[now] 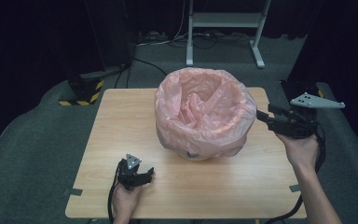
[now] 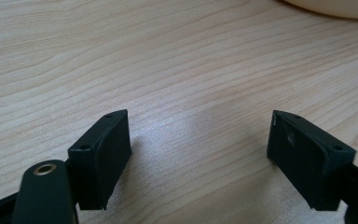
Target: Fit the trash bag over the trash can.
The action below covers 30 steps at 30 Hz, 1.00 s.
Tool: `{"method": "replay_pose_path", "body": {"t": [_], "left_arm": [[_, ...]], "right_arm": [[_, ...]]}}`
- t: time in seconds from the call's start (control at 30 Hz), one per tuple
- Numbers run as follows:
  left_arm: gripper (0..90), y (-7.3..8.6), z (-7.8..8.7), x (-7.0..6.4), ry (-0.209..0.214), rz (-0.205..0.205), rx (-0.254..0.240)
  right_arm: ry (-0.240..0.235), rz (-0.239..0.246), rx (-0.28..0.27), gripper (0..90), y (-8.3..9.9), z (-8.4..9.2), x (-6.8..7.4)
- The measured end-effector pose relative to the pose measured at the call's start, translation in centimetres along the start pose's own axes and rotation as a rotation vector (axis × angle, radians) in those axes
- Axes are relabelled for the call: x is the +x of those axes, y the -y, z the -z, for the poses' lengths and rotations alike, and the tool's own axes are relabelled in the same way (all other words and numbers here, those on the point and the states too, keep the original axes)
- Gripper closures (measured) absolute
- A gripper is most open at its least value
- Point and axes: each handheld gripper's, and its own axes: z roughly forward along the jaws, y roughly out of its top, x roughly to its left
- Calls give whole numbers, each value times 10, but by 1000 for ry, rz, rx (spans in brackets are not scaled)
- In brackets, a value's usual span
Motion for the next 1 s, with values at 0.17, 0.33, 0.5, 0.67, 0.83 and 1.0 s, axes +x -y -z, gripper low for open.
{"method": "replay_pose_path", "body": {"t": [0.17,0.33,0.5,0.67,0.83,1.0], "left_arm": [[216,0,0,0,0,0,0],[216,0,0,0,0,-1,0],[215,0,0,0,0,0,0],[216,0,0,0,0,-1,0],[215,0,0,0,0,0,1],[215,0,0,0,0,0,1]], "right_arm": [[4,-3,-12,474,3,7,-3],[9,-18,-20,474,9,12,-6],[11,-22,-25,475,14,14,-8],[10,-29,-21,475,21,13,-9],[12,-46,-31,475,28,14,-12],[12,-65,-30,474,38,12,-16]]}}
